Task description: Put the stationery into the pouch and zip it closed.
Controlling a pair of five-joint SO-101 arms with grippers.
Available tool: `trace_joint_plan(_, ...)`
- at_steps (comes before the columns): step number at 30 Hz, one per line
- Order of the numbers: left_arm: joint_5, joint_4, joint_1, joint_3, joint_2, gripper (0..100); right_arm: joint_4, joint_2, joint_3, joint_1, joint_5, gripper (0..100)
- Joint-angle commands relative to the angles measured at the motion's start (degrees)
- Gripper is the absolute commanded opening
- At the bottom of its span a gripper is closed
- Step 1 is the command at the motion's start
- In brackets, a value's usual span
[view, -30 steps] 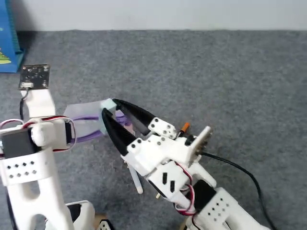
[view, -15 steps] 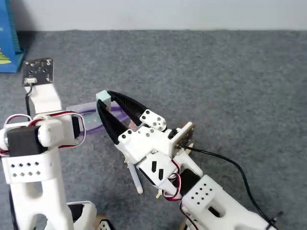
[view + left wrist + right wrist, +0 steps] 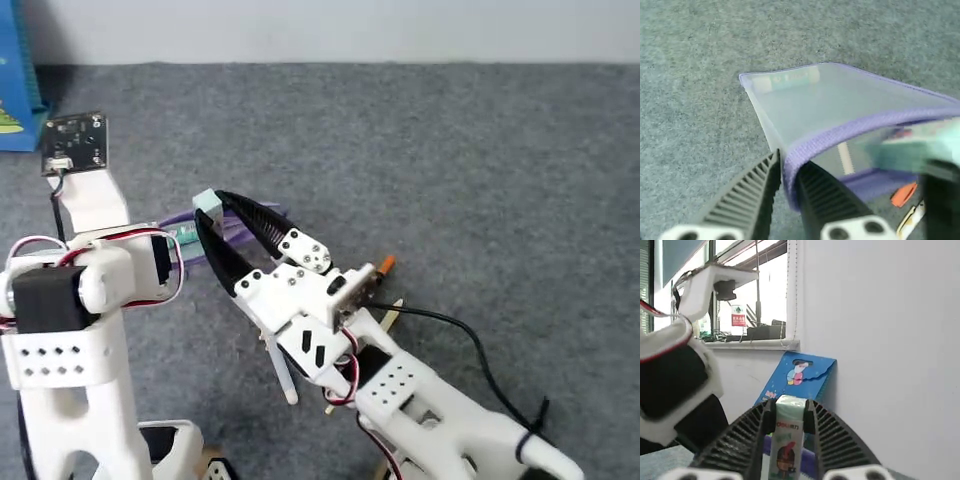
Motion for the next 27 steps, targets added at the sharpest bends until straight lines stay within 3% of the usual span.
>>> trace_joint_plan(1,0.7,1.14,0.18,-3.38,-0.26,1,-1.8,3.3,-3.87,0.57,0.7,0.7)
trace_joint_plan(5,0.7,1.14,0.18,-3.3,-0.26,1,-1.8,5.41,-2.2,0.31,3.08,4.3)
trace_joint_plan(10,0.7,1.14,0.09,-3.21,0.09,1,2.42,2.77,-1.32,0.57,4.31,23.1)
trace_joint_plan(14,0.7,1.14,0.09,-1.71,-0.09,1,13.49,-3.91,-1.23,0.66,0.97,20.5)
trace_joint_plan(18,0.53,1.14,0.09,-1.1,-0.09,1,31.6,-14.29,-3.08,1.89,-4.57,16.0)
trace_joint_plan(24,0.44,1.14,0.0,-0.75,-0.26,1,67.65,-28.53,-10.64,8.84,-13.19,15.4)
trace_joint_plan(27,0.44,1.14,0.0,-0.22,-0.26,1,78.46,-32.48,-12.13,12.09,-14.33,15.3)
